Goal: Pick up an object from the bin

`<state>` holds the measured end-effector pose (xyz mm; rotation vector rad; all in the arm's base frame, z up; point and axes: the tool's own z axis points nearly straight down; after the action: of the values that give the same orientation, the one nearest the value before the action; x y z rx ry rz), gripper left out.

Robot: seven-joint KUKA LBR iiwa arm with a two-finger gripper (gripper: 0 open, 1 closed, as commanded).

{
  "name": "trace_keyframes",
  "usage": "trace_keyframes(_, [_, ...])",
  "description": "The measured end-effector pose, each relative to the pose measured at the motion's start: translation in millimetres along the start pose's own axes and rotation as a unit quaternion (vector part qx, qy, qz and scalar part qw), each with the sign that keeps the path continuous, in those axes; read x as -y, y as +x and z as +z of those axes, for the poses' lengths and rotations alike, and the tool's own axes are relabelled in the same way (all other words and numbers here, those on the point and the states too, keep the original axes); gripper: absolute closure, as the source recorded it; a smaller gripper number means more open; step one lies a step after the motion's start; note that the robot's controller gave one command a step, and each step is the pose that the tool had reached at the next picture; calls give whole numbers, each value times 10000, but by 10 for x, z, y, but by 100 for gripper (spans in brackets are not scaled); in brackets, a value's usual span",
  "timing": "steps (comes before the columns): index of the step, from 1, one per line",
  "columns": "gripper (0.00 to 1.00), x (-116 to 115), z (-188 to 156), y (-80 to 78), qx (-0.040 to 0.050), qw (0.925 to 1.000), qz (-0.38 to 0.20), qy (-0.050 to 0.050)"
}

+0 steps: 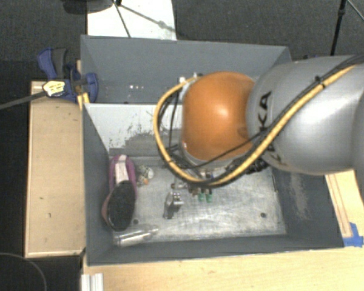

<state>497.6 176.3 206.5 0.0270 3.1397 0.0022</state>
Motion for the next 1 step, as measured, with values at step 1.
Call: trace_keyframes(1, [0, -723, 1248, -265, 13, 9805, -1964, 11])
